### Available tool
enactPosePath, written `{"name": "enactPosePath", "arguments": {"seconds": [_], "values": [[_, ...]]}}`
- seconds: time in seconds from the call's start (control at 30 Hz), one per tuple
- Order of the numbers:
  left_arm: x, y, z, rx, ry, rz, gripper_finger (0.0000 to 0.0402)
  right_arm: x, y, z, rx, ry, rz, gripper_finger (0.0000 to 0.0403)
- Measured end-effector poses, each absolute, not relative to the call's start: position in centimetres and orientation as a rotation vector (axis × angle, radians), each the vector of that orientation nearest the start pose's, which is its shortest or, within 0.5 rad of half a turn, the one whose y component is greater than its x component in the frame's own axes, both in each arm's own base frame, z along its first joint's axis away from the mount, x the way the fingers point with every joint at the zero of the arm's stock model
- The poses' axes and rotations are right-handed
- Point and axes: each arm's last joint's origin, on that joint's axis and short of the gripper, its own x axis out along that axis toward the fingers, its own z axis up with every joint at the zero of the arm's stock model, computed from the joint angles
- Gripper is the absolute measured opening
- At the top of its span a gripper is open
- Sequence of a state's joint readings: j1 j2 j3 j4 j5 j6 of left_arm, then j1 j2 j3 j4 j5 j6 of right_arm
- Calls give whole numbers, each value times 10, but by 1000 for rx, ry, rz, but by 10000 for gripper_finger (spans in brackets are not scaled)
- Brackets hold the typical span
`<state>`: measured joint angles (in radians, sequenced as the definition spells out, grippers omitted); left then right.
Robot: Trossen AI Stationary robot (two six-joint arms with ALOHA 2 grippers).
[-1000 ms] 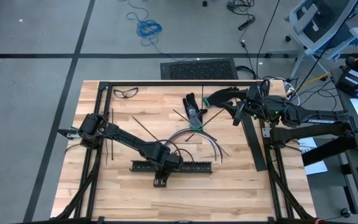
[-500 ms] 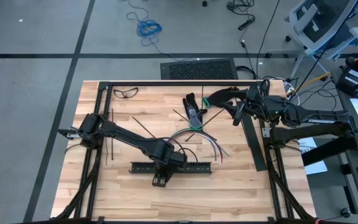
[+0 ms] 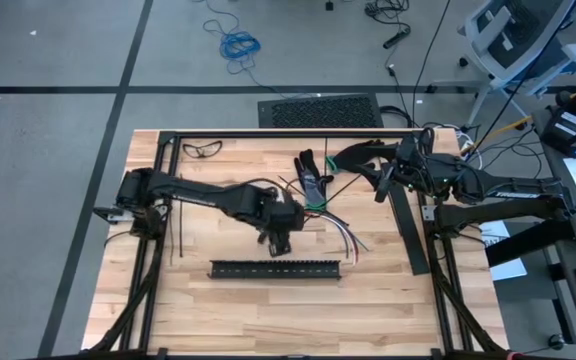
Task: Ziptie cables
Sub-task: Put the zip tied cable wires into the black cable duct
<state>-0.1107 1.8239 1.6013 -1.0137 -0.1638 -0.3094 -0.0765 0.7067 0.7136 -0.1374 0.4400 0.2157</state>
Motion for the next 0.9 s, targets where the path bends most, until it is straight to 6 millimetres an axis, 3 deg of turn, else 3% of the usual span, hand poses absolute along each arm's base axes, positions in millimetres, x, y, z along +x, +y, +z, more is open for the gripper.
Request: {"name": "enactPosePath", "arguments": {"seconds": [0.17, 0.27, 0.4, 0.53, 0.63, 0.9], "values": [[352, -36, 224, -261, 1344, 371, 181, 155, -24, 324, 182, 81, -528, 297], [350, -35, 207, -393, 1310, 463, 181, 155, -24, 324, 161, 87, -527, 297], [354, -29, 197, -489, 1228, 505, 181, 155, -24, 324, 156, 89, -526, 297], [347, -15, 188, -573, 1251, 613, 181, 155, -24, 324, 162, 88, -527, 297], [345, -8, 182, -642, 1282, 598, 181, 155, -24, 324, 165, 88, -523, 297], [333, -13, 167, -710, 1350, 627, 181, 156, -23, 324, 172, 92, -474, 297]]}}
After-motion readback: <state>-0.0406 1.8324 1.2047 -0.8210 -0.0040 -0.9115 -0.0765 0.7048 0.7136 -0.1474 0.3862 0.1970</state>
